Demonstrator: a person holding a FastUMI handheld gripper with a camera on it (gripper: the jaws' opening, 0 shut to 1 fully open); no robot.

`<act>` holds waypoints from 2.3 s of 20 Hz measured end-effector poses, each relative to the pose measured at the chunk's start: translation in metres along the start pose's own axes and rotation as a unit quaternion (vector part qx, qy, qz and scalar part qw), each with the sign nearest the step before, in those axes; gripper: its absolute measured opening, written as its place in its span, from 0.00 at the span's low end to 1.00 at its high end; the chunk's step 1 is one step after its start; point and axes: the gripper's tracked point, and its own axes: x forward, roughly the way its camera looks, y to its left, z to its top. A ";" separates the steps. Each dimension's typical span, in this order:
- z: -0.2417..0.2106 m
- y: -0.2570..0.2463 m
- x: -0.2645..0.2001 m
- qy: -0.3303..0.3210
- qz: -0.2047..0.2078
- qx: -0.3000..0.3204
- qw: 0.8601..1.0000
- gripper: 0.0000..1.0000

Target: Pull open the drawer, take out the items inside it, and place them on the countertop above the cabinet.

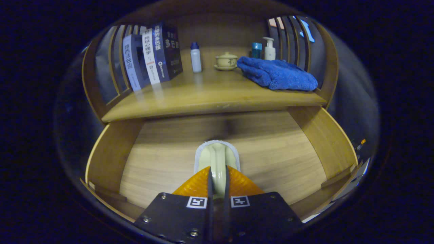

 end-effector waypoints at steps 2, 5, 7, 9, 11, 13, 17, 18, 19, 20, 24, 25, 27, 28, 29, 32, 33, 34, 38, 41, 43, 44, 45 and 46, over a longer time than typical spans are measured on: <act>0.011 -0.001 -0.012 -0.030 0.000 -0.003 1.000 0.11; 0.031 0.000 -0.032 -0.086 0.005 -0.019 0.996 0.11; 0.044 -0.001 -0.051 -0.127 0.003 -0.031 0.991 0.11; 0.057 0.004 -0.070 -0.171 0.009 -0.032 0.985 0.11; 0.069 0.005 -0.089 -0.213 0.013 -0.035 0.976 0.11; 0.080 0.001 -0.110 -0.251 0.010 -0.030 0.968 0.11; 0.112 -0.007 -0.151 -0.306 0.018 0.005 0.952 0.11; 0.120 -0.009 -0.157 -0.313 0.018 0.008 0.950 0.11; 0.128 -0.009 -0.161 -0.316 0.021 0.008 0.949 0.11; 0.136 -0.012 -0.161 -0.317 0.019 0.008 0.948 0.11; 0.176 -0.016 -0.158 -0.331 0.015 -0.005 0.944 0.11; 0.185 -0.016 -0.155 -0.332 0.016 -0.011 0.943 0.11; 0.202 -0.012 -0.144 -0.325 0.015 -0.027 0.945 0.11; 0.208 -0.010 -0.136 -0.318 0.014 -0.038 0.947 0.11; 0.214 -0.008 -0.126 -0.309 0.012 -0.049 0.950 0.11; 0.216 0.004 -0.088 -0.265 0.018 -0.078 0.961 0.11; 0.214 0.006 -0.074 -0.248 0.017 -0.085 0.965 0.11; 0.210 0.006 -0.057 -0.228 0.012 -0.090 0.969 0.11; 0.187 0.015 0.003 -0.136 0.017 -0.075 0.988 0.11; 0.163 0.011 0.039 -0.060 0.024 -0.031 0.997 0.11; 0.171 0.006 0.059 -0.058 0.016 0.004 0.998 0.12; 0.176 0.004 0.063 -0.062 0.019 0.014 0.998 0.13; 0.181 0.004 0.073 -0.068 0.017 0.019 0.997 0.13; 0.186 0.003 0.078 -0.076 0.015 0.021 0.997 0.13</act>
